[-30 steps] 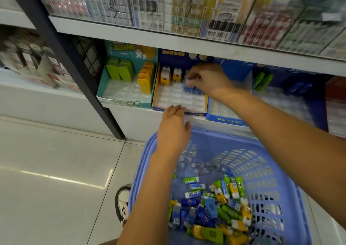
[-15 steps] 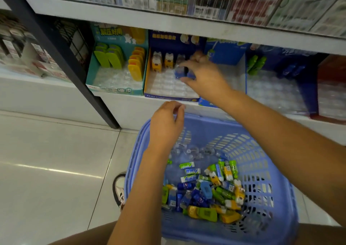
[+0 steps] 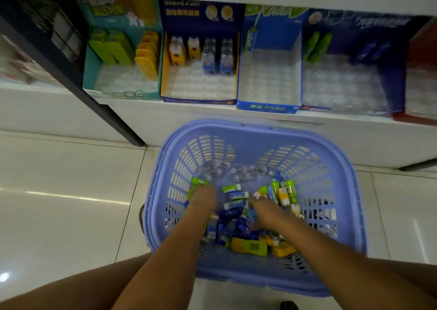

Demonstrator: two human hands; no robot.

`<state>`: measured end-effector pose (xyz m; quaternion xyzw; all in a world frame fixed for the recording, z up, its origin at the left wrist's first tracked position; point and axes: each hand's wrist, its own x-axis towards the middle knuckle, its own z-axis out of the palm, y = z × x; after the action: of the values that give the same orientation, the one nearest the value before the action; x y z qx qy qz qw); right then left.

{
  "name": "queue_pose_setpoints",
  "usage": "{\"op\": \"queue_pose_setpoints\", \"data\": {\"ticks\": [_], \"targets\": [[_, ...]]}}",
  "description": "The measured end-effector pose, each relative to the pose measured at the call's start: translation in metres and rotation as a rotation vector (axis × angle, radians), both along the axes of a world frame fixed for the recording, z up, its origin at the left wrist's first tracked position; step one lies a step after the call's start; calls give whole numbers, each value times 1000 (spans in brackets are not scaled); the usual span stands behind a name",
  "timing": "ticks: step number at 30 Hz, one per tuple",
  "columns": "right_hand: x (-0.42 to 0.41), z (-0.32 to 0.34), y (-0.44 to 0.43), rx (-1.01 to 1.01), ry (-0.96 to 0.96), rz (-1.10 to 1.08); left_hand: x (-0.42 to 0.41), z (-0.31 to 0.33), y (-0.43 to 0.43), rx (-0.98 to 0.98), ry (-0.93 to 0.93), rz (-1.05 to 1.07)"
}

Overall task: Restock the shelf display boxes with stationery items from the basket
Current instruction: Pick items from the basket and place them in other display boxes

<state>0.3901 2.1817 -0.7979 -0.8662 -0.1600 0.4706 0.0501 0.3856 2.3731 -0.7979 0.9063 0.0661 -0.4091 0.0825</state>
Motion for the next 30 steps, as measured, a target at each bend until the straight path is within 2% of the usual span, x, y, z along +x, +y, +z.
{"op": "queue_pose_setpoints", "data": {"ticks": [3,5,7,10,11,14,18,20,23,27,30], "targets": [[6,-3,0,19,54,-41,4,-1,18,124,-51,94],[14,0,-4,83,122,-159,4,-5,19,202,-29,33],[22,6,-10,251,259,-411,2,-9,13,251,-21,-69],[32,26,-17,596,497,-948,0,-17,4,322,19,-183],[35,31,-19,684,537,-1043,-1,-17,3,356,34,-233],[45,43,-26,825,633,-1099,0,-19,3,384,50,-294],[51,58,-32,940,682,-1111,-6,-14,-3,294,17,-307],[54,69,-30,979,638,-1095,-8,-8,-2,220,6,-216],[59,91,-24,1000,511,-1012,5,12,5,-8,50,90],[68,123,-7,1018,304,-873,30,67,19,-510,4,476],[79,153,18,1109,109,-816,41,119,31,-917,-64,791]]}}
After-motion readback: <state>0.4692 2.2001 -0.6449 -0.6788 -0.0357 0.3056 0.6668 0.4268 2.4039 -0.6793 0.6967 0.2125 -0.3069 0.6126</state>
